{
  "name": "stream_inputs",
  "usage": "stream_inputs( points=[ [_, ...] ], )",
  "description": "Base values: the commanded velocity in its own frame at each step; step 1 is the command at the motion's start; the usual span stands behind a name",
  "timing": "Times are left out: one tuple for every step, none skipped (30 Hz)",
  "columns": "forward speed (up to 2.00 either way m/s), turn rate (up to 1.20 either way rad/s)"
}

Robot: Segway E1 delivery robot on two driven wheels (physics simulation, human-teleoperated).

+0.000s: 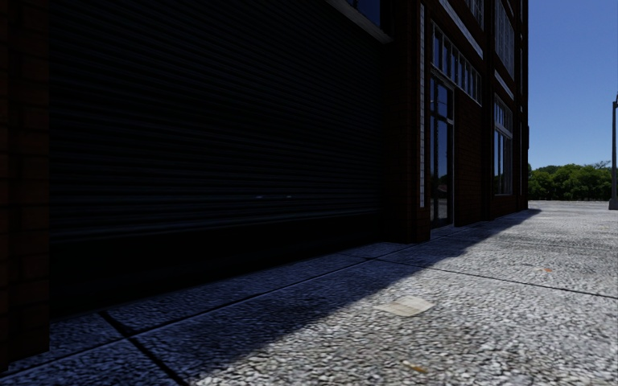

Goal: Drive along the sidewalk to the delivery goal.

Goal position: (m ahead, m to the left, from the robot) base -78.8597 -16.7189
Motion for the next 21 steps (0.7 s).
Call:
stream_inputs(
  points=[
    [0.00, 0.00],
    [0.00, 0.00],
    [0.00, 0.00],
    [0.00, 0.00],
    [0.00, 0.00],
    [0.00, 0.00],
    [0.00, 0.00],
    [0.00, 0.00],
    [0.00, 0.00],
    [0.00, 0.00],
    [0.00, 0.00],
    [0.00, 0.00],
    [0.00, 0.00],
    [0.00, 0.00],
    [0.00, 0.00],
    [0.00, 0.00],
    [0.00, 0.00],
    [0.00, 0.00],
    [0.00, 0.00],
    [0.00, 0.00],
    [0.00, 0.00]
  ],
)
